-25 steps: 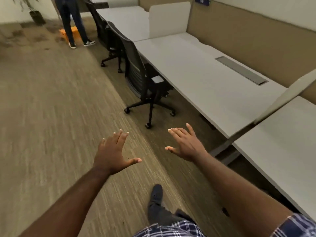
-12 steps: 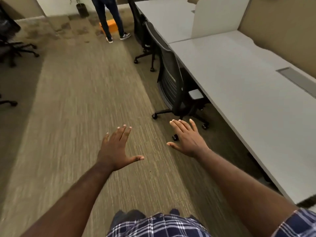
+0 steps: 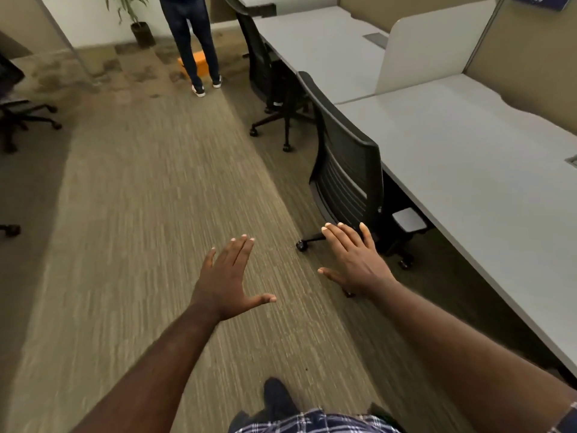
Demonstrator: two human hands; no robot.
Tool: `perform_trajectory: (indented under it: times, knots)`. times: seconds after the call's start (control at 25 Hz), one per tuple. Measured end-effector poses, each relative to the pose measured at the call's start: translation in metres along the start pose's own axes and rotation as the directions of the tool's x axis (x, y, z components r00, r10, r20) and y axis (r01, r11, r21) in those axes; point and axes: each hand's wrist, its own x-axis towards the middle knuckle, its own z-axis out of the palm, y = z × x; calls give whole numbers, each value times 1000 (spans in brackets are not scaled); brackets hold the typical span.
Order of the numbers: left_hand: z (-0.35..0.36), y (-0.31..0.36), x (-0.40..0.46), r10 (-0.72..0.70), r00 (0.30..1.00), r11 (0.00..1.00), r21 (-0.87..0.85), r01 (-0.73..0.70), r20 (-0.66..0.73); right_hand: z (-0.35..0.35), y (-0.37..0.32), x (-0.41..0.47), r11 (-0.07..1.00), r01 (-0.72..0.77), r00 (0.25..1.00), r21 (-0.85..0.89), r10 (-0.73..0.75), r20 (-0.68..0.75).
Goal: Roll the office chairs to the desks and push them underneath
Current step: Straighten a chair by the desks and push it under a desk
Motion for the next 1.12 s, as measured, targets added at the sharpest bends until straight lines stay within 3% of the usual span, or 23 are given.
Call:
perform_trajectory:
  times: [0.24, 0.48, 0.8, 1.12]
  knots:
    - [-38, -67, 108, 148, 989, 987, 56, -149, 7, -21, -3, 90, 979, -202, 972, -30, 196, -131]
    - [-65, -85, 221, 271, 961, 960, 86, -267, -48, -46, 36, 162, 907, -416, 868, -63, 375, -327]
    - [-85, -70, 361, 404, 914, 907, 148, -395, -34, -66, 100, 242, 799, -601, 772, 29, 589, -237]
    - [-92, -46, 472, 553, 832, 811, 195, -552, 56, -85, 113, 281, 657, -752, 647, 60, 752, -127]
